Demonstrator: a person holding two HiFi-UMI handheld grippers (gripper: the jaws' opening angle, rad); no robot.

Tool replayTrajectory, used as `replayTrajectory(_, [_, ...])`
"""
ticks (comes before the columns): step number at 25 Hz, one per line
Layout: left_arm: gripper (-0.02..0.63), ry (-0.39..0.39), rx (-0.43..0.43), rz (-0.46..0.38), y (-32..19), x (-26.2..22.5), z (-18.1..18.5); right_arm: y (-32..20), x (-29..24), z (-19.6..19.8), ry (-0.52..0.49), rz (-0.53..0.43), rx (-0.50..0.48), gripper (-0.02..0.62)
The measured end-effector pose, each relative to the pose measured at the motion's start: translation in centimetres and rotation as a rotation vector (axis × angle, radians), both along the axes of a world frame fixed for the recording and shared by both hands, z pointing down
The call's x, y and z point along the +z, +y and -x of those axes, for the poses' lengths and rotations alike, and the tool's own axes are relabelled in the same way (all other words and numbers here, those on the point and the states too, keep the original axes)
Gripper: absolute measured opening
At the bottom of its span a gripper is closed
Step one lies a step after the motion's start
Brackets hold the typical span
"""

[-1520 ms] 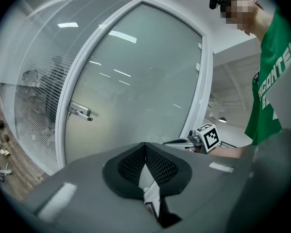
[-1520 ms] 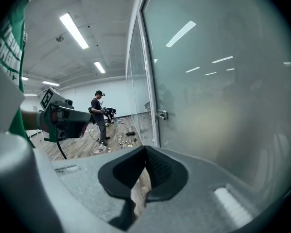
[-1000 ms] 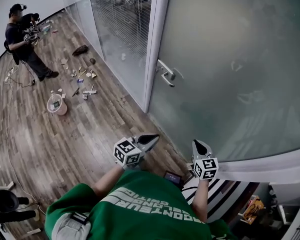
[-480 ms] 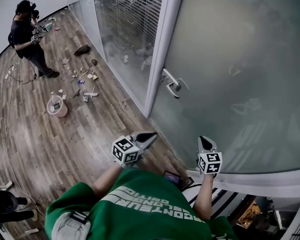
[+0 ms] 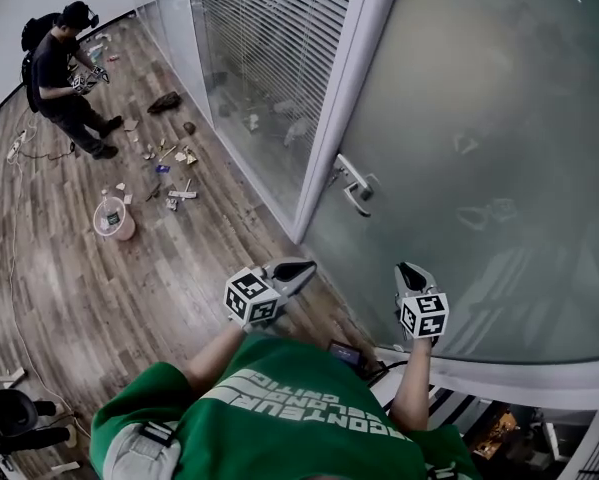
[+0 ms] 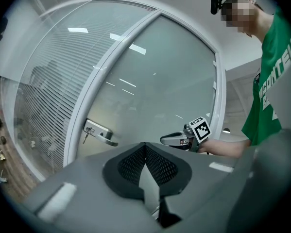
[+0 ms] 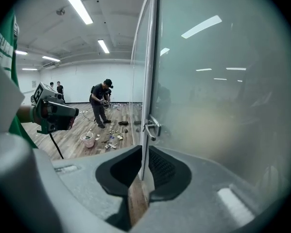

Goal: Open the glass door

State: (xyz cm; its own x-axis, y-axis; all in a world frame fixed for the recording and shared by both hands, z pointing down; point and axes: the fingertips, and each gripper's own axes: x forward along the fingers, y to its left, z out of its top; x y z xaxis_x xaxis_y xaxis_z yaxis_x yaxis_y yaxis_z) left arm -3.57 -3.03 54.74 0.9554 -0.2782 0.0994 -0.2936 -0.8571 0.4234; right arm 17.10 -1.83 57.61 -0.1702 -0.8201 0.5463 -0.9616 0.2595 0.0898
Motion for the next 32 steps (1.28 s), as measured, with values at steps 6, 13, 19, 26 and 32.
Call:
replayTrajectory(6, [0.017, 0.015, -0.018, 0.003, -2.7, -0.1, 2.2, -3.8, -0.4, 1.5, 0.029, 0.013, -0.032, 0.048])
replayTrajectory(13, [0.017, 0.056, -0.060, 0.010, -5.7, -0.6, 6.3, -7.4, -1.5, 3.5, 0.094, 0.052, -0.064, 0.072])
replayTrajectory(19, [0.017, 0.059, -0.085, 0.013, -7.7, -0.1, 9.4, -10.2, -1.8, 4.5, 0.157, 0.069, -0.082, 0.086])
replayTrajectory(26, [0.015, 0.053, -0.105, 0.004, -9.8, 0.1, 11.1, -12.9, -1.1, 4.9, 0.172, 0.111, -0.105, 0.086])
replayTrajectory(32, [0.016, 0.033, -0.118, -0.002, -11.1, 0.1, 11.5, -16.7, 1.0, 6.0, 0.182, 0.221, -0.152, 0.098])
